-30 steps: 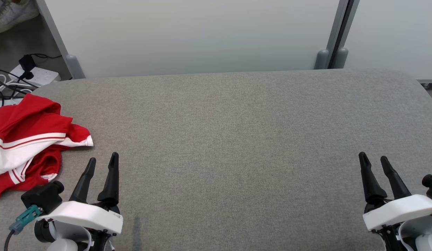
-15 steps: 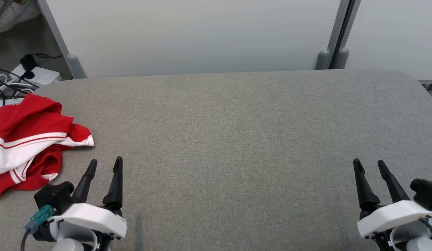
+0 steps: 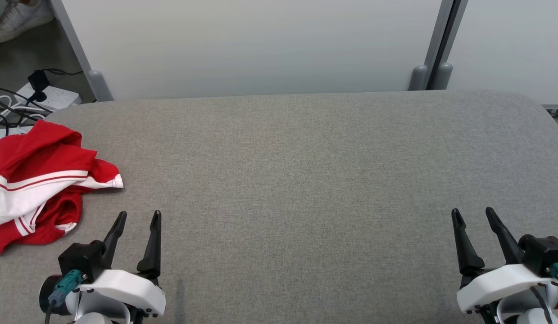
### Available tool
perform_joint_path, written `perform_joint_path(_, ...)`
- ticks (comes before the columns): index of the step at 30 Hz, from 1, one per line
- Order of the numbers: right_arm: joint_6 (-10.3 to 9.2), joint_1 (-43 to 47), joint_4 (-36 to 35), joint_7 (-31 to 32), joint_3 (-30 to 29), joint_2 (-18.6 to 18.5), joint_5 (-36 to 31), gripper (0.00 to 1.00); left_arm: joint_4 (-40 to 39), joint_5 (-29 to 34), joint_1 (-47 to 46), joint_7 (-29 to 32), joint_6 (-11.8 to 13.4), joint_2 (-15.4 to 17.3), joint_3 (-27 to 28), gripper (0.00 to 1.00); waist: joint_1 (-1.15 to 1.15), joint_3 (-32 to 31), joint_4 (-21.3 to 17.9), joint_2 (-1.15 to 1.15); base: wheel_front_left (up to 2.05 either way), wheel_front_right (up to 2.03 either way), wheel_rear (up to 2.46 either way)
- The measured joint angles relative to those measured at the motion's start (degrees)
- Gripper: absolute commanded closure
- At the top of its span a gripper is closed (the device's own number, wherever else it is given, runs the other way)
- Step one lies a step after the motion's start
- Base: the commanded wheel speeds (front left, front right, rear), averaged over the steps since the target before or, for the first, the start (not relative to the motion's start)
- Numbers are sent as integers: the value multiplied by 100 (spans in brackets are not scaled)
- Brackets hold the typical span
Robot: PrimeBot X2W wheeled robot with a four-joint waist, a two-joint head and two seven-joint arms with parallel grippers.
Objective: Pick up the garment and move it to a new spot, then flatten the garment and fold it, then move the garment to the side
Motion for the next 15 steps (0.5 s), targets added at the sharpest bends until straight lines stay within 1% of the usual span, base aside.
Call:
perform_joint_path(12,0,2,104,-183,0,25,-468,0,108,403,-4,-68,76,40,-93,0,0,-7,20,0,0,0,0)
perform_joint_path(13,0,3,110,-210,1,25,-557,0,114,494,-4,-82,126,37,-101,0,0,-4,21,0,0,0,0)
perform_joint_path(15,0,3,114,-218,0,26,-611,0,118,512,-5,-103,146,38,-100,0,0,-2,23,0,0,0,0)
